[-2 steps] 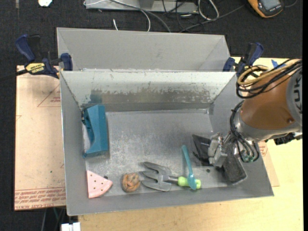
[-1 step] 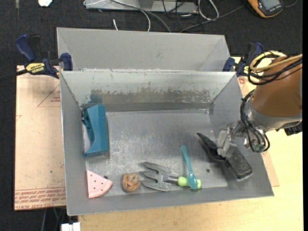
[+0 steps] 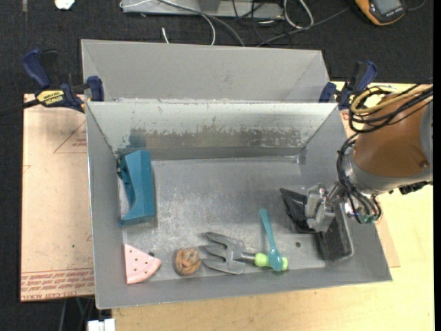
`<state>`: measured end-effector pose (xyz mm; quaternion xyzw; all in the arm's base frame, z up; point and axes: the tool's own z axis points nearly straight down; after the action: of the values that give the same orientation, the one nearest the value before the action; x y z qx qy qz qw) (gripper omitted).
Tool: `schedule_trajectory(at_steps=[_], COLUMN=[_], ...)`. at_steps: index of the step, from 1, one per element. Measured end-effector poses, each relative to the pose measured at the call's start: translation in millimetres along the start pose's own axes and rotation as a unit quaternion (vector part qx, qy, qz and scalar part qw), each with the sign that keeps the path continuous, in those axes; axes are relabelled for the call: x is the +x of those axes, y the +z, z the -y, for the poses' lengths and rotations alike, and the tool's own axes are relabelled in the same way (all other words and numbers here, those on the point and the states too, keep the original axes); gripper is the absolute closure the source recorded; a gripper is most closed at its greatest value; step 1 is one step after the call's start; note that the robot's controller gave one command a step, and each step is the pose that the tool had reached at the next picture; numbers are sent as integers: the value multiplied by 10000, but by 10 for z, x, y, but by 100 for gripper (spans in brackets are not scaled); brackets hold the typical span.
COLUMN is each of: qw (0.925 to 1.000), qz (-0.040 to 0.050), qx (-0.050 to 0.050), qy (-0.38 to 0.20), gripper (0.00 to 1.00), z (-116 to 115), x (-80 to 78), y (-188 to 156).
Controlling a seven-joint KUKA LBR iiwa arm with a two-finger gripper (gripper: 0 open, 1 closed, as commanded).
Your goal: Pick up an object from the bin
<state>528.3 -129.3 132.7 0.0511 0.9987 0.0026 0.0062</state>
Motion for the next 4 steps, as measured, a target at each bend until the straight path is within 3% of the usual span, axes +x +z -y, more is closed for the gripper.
schedule_trajectory(at_steps=[1,2,3,4], qw=[9997,9956,9999,9982], qz=[-47,-67,-17,8], qx=[-4,-19,-5,-9], qy=[-235,-937,-157,596], gripper=[100,100,100,100], z=[46,-89,44,-80], x=[26,106,37,21], y=[-409,-1169,-788,-348])
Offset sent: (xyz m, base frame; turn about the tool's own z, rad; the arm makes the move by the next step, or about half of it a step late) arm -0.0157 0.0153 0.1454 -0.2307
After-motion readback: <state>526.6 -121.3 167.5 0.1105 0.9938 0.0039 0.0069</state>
